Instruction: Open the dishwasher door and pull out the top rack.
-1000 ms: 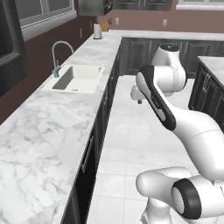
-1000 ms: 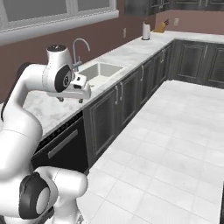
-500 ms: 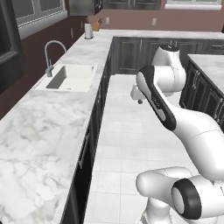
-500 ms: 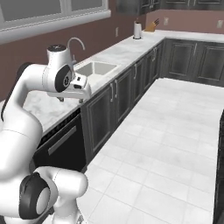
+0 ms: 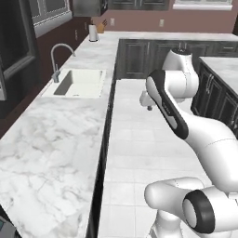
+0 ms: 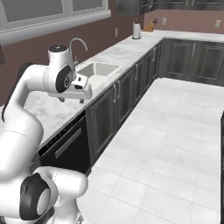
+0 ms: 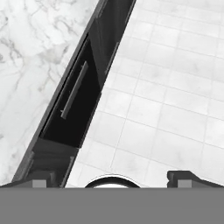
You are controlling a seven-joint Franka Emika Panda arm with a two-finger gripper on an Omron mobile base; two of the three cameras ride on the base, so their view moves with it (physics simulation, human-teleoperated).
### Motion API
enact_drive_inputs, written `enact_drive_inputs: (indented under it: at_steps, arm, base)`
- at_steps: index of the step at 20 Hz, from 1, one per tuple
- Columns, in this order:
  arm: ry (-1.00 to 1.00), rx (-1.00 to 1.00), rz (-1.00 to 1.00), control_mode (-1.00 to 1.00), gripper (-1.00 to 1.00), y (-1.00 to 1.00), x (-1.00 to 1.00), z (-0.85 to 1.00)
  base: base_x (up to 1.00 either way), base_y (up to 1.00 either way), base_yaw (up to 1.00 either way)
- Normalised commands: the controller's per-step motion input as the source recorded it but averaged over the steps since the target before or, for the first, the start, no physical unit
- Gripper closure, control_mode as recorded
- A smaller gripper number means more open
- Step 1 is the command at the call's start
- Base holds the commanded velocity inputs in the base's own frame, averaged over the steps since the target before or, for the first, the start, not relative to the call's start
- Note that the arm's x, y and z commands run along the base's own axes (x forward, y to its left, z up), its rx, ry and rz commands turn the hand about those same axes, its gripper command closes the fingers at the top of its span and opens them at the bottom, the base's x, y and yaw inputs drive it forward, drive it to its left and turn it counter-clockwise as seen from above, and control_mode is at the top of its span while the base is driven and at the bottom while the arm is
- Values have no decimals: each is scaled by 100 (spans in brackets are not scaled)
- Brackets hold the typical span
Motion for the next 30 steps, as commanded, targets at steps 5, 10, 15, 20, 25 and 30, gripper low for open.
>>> enact_drive_inputs:
  at_steps: [5, 10, 15, 20, 25, 30]
  arm:
    - [0, 0, 0, 100, -100, 0, 0, 0]
    - [0, 0, 0, 100, -100, 0, 0, 0]
    - [0, 0, 0, 100, -100, 0, 0, 0]
    - [0, 0, 0, 100, -100, 0, 0, 0]
    - [0, 0, 0, 100, -100, 0, 0, 0]
    - [0, 11, 3, -100, -100, -17, -11, -8]
  base:
    - [-3, 50, -5]
    - [-32, -4, -9]
    - [-19, -19, 1]
    - [-8, -12, 12]
    - [-9, -26, 24]
    - [-4, -8, 6]
